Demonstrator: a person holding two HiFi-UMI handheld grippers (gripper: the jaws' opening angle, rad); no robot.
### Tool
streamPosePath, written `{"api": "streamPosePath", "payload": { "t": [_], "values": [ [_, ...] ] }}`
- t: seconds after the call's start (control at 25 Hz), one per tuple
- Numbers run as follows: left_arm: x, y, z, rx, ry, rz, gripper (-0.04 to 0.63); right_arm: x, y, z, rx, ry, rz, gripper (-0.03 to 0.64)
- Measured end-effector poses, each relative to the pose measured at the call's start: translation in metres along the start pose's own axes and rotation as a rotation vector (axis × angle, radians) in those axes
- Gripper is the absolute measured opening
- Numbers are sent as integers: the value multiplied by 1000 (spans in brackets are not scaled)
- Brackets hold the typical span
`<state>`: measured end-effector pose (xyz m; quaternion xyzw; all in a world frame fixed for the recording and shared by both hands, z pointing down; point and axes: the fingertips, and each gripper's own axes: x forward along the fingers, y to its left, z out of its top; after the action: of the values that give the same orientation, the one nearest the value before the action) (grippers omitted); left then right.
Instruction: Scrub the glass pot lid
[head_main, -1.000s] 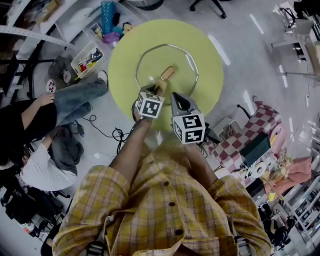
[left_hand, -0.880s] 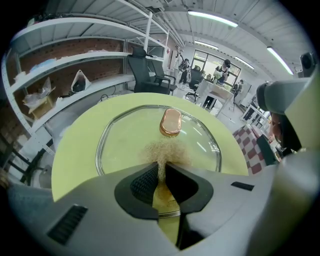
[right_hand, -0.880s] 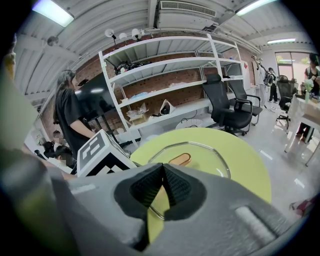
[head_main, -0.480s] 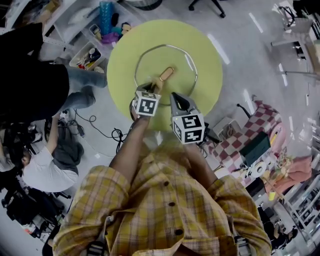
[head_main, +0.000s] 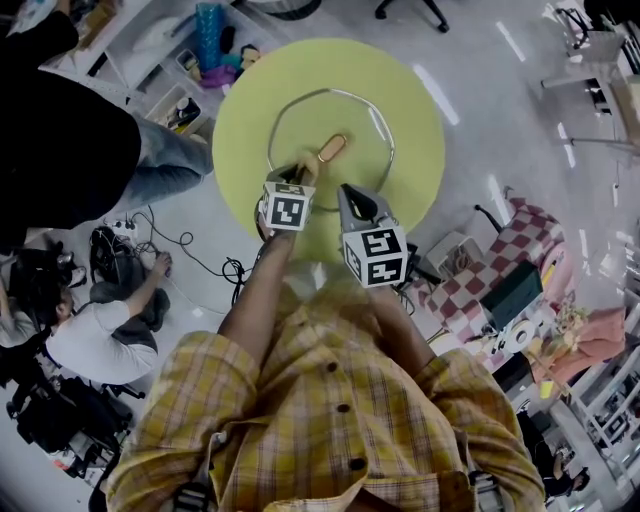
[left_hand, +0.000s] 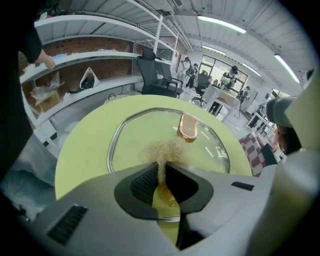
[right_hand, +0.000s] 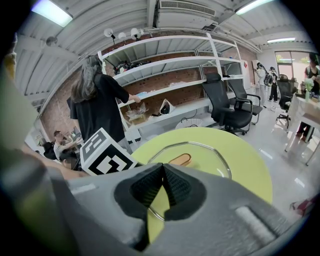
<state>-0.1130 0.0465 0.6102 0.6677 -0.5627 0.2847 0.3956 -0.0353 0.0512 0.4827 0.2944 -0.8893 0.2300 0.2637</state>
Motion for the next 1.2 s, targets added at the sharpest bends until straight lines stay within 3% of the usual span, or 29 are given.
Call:
{"api": "streamPosePath", "payload": {
  "t": [0.48,1.2],
  "values": [
    [-9,37,-6,-34,9,46,48,4,15,1,-25,8,26,-2],
    [-16,43,-27,-71,32,68,48,2,12,4,-28,3,21,-2]
  ]
}}
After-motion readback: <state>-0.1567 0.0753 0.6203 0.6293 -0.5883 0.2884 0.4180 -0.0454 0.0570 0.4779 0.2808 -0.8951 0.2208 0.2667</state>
